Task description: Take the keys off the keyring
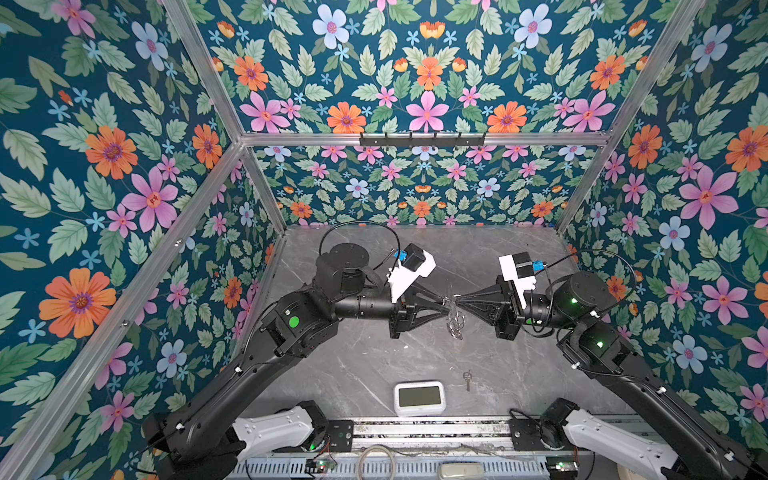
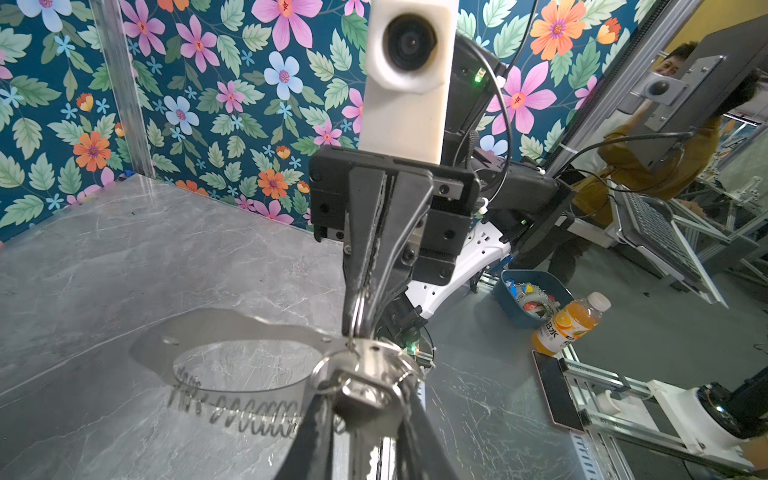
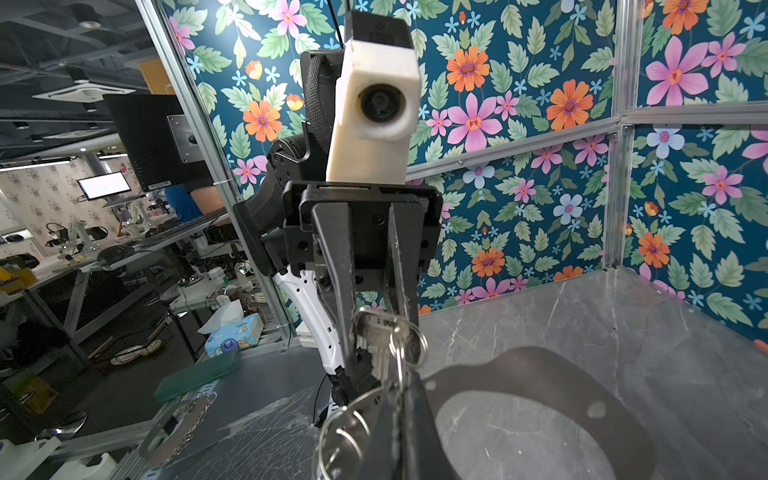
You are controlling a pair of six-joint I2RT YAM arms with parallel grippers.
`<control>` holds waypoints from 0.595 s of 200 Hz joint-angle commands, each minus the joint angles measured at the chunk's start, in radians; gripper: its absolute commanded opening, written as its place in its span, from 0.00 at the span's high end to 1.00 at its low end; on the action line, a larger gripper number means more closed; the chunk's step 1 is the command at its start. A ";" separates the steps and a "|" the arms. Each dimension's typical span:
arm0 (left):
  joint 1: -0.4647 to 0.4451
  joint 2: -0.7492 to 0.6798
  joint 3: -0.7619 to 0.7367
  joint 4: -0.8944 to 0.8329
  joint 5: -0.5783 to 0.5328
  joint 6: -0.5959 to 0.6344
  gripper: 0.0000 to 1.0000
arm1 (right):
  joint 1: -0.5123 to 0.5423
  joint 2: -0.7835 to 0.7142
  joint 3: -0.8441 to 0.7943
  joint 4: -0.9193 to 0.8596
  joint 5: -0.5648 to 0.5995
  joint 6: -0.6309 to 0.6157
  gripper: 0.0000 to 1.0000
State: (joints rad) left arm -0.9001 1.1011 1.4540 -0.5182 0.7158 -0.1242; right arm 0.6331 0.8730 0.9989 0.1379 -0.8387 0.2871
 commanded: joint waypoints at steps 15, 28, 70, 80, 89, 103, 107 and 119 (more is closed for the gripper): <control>0.001 -0.014 0.002 0.043 -0.033 -0.003 1.00 | -0.045 -0.004 -0.027 0.178 -0.096 0.110 1.00; 0.004 -0.016 0.002 0.043 -0.039 -0.003 1.00 | -0.059 -0.003 -0.036 0.210 -0.119 0.138 1.00; 0.008 -0.013 0.007 0.038 -0.051 -0.002 1.00 | -0.062 -0.004 -0.032 0.206 -0.159 0.138 1.00; 0.010 -0.012 0.010 0.038 -0.055 -0.001 1.00 | -0.060 -0.005 -0.027 0.192 -0.167 0.130 1.00; 0.012 -0.012 0.012 0.038 -0.064 -0.002 1.00 | -0.062 -0.006 -0.027 0.188 -0.174 0.129 1.00; 0.013 -0.012 0.020 0.040 -0.067 -0.002 1.00 | -0.060 -0.006 -0.022 0.171 -0.182 0.120 1.00; 0.013 -0.012 0.024 0.039 -0.070 -0.002 1.00 | -0.060 -0.005 -0.024 0.171 -0.186 0.119 1.00; 0.014 -0.010 0.033 0.036 -0.074 0.002 1.00 | -0.062 -0.005 -0.023 0.165 -0.188 0.118 1.00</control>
State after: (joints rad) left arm -0.8940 1.0958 1.4662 -0.5049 0.6975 -0.1242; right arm 0.5743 0.8738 0.9680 0.2794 -0.9722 0.4114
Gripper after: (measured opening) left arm 0.227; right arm 0.050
